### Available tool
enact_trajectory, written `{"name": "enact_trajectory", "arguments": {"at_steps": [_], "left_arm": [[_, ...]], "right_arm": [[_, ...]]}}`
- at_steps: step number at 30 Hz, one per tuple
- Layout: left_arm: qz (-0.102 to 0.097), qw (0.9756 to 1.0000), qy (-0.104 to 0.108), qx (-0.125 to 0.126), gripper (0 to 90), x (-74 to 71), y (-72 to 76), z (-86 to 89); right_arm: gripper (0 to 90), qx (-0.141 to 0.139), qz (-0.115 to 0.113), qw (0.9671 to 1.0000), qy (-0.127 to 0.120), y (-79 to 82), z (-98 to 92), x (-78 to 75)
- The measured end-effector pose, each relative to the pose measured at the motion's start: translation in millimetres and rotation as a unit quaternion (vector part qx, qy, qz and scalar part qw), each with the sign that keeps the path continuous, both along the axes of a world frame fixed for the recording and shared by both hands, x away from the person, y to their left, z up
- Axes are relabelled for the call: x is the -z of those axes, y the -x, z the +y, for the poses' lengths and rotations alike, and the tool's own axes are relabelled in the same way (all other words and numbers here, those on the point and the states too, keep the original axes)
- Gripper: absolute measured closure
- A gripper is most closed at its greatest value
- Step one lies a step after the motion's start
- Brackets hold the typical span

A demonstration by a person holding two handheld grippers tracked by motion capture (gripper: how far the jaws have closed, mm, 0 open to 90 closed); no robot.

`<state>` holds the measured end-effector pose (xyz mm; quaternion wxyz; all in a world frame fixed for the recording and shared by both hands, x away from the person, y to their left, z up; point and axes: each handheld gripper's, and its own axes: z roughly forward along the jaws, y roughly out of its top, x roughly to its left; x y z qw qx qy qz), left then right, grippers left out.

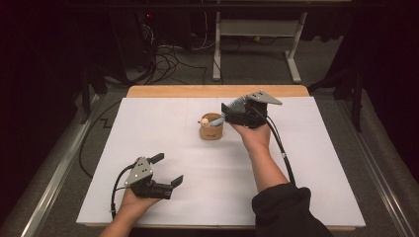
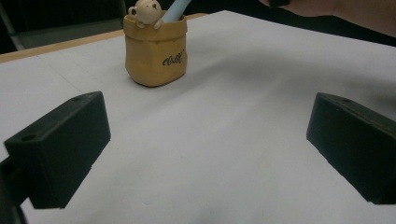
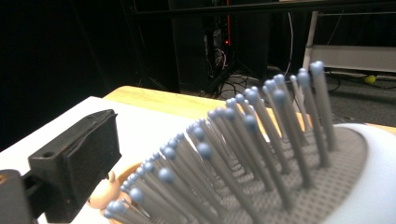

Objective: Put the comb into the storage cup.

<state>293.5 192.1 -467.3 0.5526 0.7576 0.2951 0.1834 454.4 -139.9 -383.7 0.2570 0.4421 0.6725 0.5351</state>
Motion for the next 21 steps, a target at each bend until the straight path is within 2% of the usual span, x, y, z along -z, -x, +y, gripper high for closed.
{"name": "enact_trajectory", "arguments": {"at_steps": [8,21], "left_arm": [[0.0,1.0,0.0,0.0,0.3,0.4,-0.3,-0.3],[-0.001,1.0,0.002,-0.005,0.3,0.0,-0.8,1.0]], "right_arm": [[0.2,-0.006,0.004,0.9999,0.012,1.1,-2.1,-1.2],[0.2,-0.004,0.001,0.9999,0.013,5.7,-6.0,-2.8]]}}
